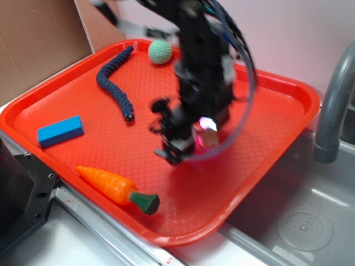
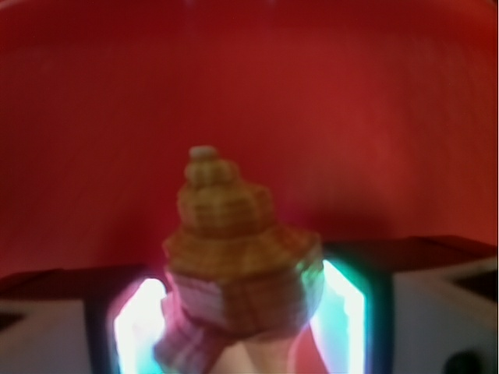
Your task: Grab the shell.
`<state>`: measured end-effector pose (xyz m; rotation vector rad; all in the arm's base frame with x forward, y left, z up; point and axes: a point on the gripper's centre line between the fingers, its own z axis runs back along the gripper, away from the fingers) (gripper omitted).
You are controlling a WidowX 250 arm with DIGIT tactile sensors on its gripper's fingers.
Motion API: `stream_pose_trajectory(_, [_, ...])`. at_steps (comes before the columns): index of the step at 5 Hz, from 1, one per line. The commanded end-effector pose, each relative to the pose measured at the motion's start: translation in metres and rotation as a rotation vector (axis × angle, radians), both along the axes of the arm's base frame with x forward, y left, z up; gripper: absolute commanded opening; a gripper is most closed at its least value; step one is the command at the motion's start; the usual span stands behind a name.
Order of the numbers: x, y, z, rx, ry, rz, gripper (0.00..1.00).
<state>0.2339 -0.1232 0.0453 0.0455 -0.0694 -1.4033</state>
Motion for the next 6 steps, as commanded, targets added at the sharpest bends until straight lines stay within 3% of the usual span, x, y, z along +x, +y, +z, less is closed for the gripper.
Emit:
stream_pose_trajectory(1, [-0.014,0.037,0.091,-0.026,-0.060,0.495,0.00])
stream_pose_trajectory(2, [-0.029,0.055,0.120,-0.062,0.065,0.751,0.00])
stream_pose_trajectory(3, [-0.047,0.067,0.139,-0.066,0.071,1.001,0.00])
stream_pose_trajectory(5, [-0.067,0.082,0.153,-0.047,0.002,1.502,0.00])
stream_pose_trajectory(6, [-0.067,0.081,0.149,-0.094,0.006,1.509,0.00])
